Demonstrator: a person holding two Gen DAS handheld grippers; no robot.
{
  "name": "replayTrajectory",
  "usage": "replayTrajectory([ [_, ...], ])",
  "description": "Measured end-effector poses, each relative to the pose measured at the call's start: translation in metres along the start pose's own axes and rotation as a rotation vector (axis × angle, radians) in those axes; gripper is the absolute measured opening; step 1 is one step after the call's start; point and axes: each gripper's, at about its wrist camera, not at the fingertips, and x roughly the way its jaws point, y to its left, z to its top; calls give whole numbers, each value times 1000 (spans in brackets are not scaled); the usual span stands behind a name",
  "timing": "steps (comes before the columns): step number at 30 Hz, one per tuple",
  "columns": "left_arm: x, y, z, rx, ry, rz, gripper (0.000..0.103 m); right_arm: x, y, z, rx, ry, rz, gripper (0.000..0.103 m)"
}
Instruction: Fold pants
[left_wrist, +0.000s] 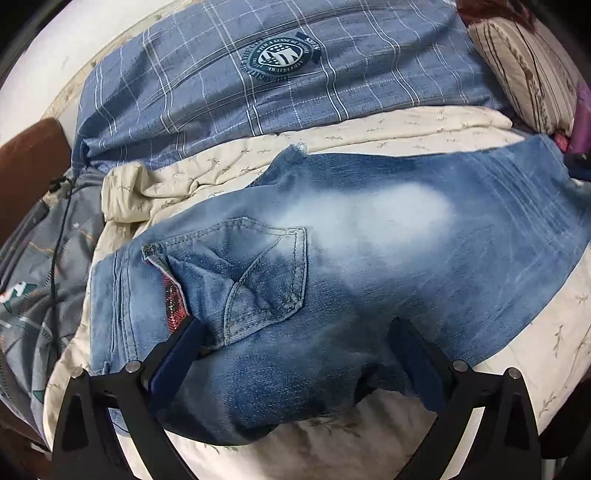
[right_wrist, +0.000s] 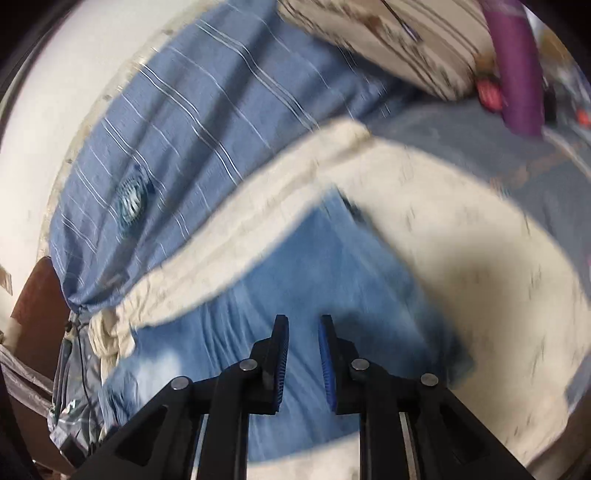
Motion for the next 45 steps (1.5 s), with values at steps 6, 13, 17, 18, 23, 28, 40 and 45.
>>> replayTrajectory([
  [6, -9, 10, 3, -61, -48, -28, 101, 29, -5, 35, 45, -18, -31, 19],
  [13, 2, 8, 6, -21, -41, 1, 101, 82, -12, 47, 43, 65, -64, 18],
  [17, 12, 9, 6, -22, -1, 7, 101, 84, -16, 48, 69, 59, -31, 18],
  [18, 11, 9, 5, -22, -6, 7, 101, 80, -16, 47, 74, 53, -28, 18],
  [23, 5, 13, 5, -53, -29, 17, 101, 61, 7, 34, 0, 38, 34, 19],
  [28, -4, 21, 6, -93, -66, 39, 101, 52, 52, 6, -132, 65, 92, 19],
  [40, 18, 27, -1, -71, 56, 39, 101, 117, 87, -19, -174, 197, -23, 18],
  [45, 16, 30, 1, -80, 46, 34, 101, 114, 88, -17, -171, 176, -8, 18],
])
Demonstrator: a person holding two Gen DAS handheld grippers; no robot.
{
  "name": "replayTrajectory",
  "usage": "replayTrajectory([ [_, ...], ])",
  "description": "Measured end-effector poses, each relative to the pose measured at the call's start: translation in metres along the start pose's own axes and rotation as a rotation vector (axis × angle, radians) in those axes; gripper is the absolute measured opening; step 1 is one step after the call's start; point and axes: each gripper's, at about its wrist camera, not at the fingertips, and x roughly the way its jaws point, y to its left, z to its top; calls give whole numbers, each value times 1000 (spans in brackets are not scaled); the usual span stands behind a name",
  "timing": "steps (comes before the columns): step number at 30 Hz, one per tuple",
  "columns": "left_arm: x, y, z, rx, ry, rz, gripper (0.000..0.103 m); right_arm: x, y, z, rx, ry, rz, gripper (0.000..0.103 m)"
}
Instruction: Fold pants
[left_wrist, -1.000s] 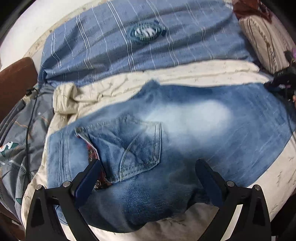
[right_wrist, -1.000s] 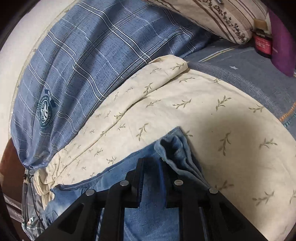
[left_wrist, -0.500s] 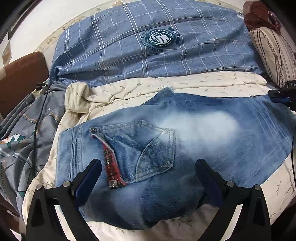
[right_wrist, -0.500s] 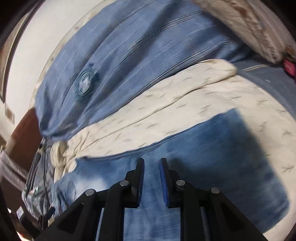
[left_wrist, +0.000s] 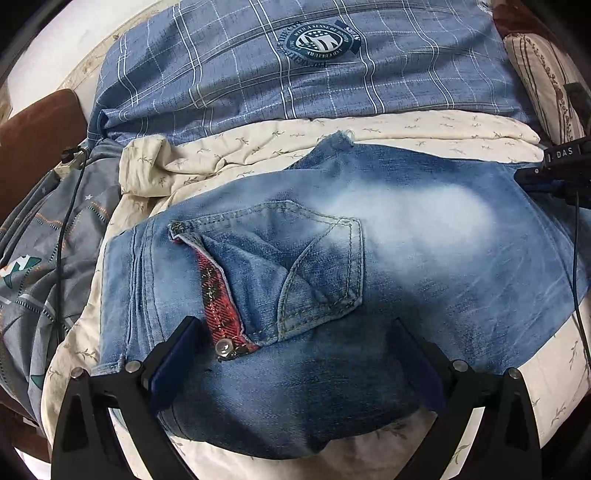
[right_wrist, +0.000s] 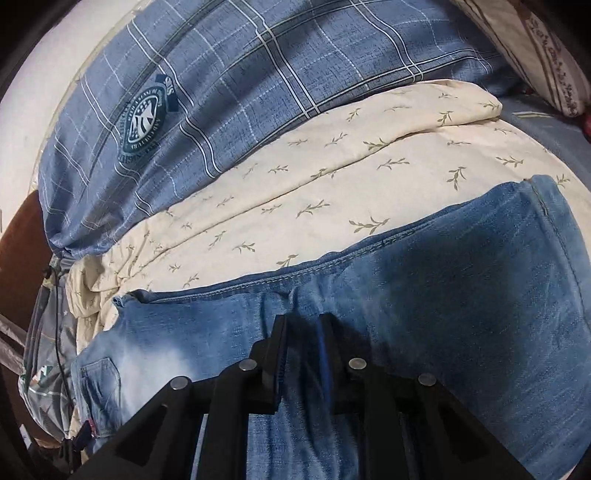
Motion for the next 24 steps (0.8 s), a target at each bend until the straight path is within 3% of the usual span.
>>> replayTrajectory([
  [6, -14, 8, 5, -60, -64, -28, 101, -50, -7, 2, -23, -134, 40, 18],
  [15, -28, 0, 8, -46, -139, -93, 101, -112, -88, 2, 182, -281, 60, 20],
  [19, -21, -11, 8, -31, -100, -121, 101, -125, -122, -3, 287, -297, 57, 41],
  [20, -19, -13, 8, -30, -88, -127, 101, -126, -129, -4, 310, -293, 48, 51],
  [24, -15, -22, 7, -12, -72, -120, 101, -116, -141, -6, 364, -246, 22, 52],
])
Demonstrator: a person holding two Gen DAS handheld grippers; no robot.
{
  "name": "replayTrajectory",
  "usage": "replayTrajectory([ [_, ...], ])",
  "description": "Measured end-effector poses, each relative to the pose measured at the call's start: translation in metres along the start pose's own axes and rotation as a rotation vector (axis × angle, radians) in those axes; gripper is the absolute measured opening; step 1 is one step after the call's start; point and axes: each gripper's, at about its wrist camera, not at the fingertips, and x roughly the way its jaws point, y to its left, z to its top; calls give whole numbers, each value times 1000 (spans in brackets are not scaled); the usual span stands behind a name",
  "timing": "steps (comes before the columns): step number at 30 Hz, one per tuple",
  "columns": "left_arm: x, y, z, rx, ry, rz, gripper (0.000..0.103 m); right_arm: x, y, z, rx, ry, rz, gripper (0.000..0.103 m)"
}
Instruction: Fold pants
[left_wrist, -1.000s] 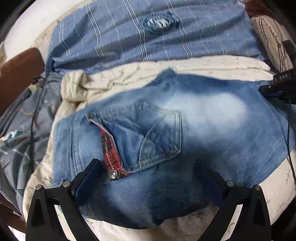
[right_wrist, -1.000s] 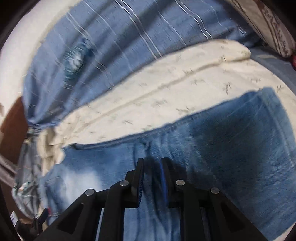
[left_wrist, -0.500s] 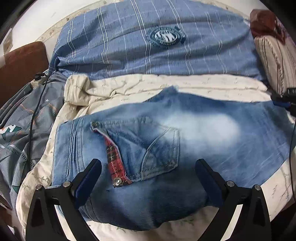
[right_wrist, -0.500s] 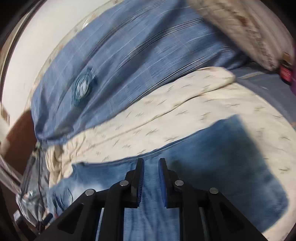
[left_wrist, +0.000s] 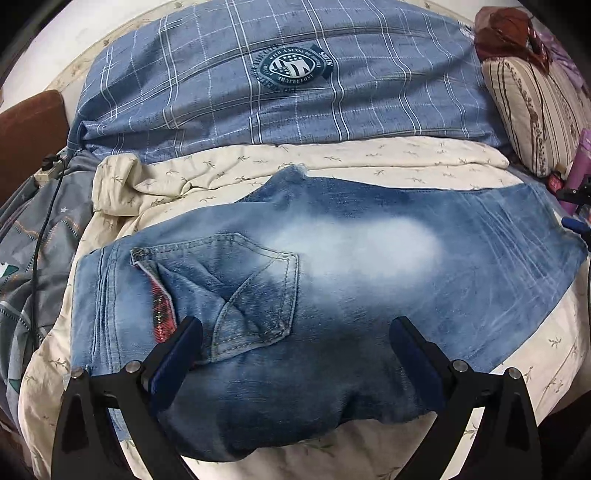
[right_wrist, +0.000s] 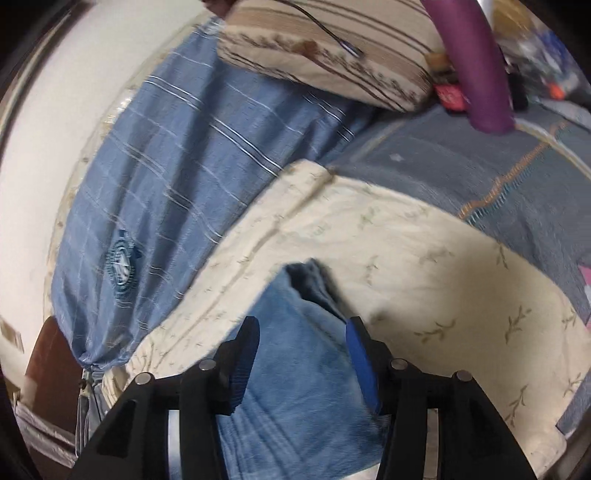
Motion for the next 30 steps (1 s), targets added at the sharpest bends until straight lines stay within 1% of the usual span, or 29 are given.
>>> replayTrajectory([
  [2, 4, -4, -1, 18, 14, 5, 101, 11, -8, -2, 24, 45, -39, 53],
  [4, 7, -8, -3, 47, 25, 21, 101, 12, -9, -4, 19, 38, -69, 53],
  [5, 7, -10, -3, 60, 24, 26, 101, 9, -9, -3, 20, 23, -69, 53],
  [9, 4, -6, -1, 37, 13, 5, 101, -14, -11, -4, 30, -44, -22, 53],
  [13, -1, 3, 3, -13, -14, 2, 101, -40, -16, -11, 48, -90, -3, 53],
  [15, -3, 6, 3, -33, -17, 0, 101, -52, -20, -15, 53, -117, 1, 53],
  [17, -4, 8, 3, -41, -16, 0, 101, -61, -24, -20, 68, -127, 6, 53],
  [21, -8, 9, 3, -44, -31, 4, 101, -63, -29, -34, 93, -75, 25, 53],
  [24, -11, 12, 2, -53, -35, -6, 101, -60, -28, -43, 102, -38, 37, 53],
  [30, -20, 16, -1, -62, -45, -41, 101, -51, -27, -55, 120, 12, 22, 53],
])
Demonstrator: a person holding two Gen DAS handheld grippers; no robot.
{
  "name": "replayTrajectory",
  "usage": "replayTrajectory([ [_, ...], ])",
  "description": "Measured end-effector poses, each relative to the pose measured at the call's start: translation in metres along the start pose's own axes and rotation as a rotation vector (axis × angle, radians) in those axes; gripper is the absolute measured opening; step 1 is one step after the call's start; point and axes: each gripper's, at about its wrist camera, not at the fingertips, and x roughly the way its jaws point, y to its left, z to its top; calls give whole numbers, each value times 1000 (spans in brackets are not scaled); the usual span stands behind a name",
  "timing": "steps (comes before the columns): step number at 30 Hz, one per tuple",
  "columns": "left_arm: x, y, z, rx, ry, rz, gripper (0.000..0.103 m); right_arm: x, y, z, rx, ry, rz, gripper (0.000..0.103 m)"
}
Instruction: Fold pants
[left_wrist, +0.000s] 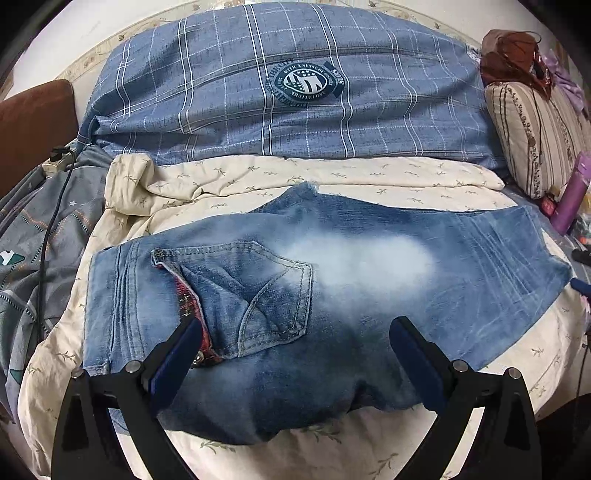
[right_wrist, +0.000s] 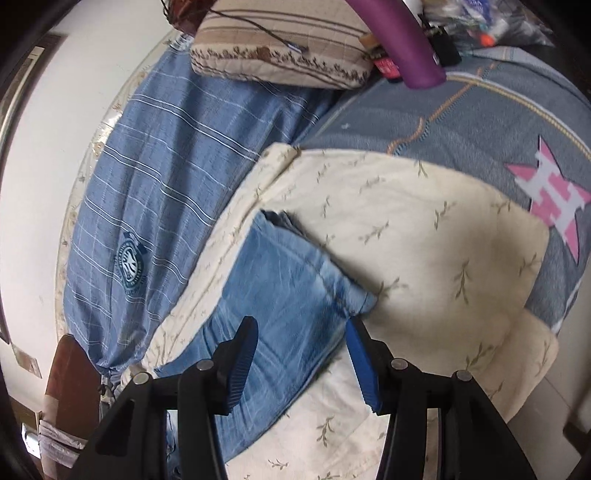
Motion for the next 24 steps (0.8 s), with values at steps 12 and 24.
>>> replayTrajectory([
  [12, -2, 16, 0, -71, 12, 18, 101, 18, 66, -28, -292, 22, -35, 56],
  [24, 4, 21, -4, -63, 40, 76, 101, 60, 70, -43, -337, 174, -123, 61],
])
